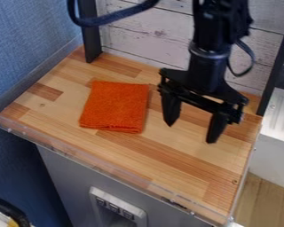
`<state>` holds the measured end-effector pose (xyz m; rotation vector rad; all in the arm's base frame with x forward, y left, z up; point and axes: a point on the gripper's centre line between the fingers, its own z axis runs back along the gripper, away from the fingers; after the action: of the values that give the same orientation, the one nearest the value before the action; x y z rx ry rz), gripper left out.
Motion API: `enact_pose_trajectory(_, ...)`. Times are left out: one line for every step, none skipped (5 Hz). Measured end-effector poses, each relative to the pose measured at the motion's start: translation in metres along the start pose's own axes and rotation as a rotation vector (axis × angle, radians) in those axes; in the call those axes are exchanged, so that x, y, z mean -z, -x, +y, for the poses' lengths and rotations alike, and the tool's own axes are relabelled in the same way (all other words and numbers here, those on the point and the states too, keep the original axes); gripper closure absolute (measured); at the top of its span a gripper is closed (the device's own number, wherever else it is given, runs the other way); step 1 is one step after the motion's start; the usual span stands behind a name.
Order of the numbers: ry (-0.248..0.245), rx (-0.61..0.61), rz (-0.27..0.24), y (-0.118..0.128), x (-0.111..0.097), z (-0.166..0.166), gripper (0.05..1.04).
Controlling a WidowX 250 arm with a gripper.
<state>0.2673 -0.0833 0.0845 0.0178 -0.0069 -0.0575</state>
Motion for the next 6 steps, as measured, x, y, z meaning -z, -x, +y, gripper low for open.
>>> enact_pose_trajectory(-0.007,0.021,-0.008,0.006,0.005,-0.014,0.085)
enact_pose_trajectory(-0.008,0.032,-0.014,0.008,0.004,-0.019,0.089)
enact_pose_trajectory(-0.001,0.046,-0.027,0.012,-0.004,-0.023,0.089)
enact_pose_trajectory(0.009,0.064,-0.017,0.014,-0.004,-0.025,0.088)
enact_pose_trajectory(0.024,0.078,-0.017,0.013,-0.004,-0.028,0.085)
enact_pose_trajectory(0.039,0.085,-0.014,0.013,-0.003,-0.03,0.085)
